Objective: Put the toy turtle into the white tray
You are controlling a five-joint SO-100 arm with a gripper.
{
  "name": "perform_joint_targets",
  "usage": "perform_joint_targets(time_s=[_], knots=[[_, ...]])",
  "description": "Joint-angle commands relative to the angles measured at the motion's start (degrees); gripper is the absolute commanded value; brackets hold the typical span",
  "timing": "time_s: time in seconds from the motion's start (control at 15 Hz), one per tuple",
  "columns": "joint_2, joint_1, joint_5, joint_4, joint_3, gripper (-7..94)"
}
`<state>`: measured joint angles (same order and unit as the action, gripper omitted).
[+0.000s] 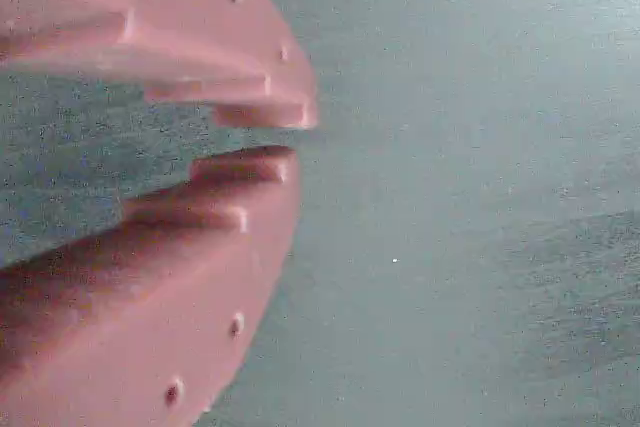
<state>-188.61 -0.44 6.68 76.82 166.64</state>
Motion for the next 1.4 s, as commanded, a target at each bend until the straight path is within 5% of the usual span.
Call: perform_joint_targets(time_s=[0.0, 1.33], knots=[[-4.4, 0.5, 0.4, 0.3, -0.6, -1], [-4.3, -4.0, -2.6, -1.1, -0.1, -1]])
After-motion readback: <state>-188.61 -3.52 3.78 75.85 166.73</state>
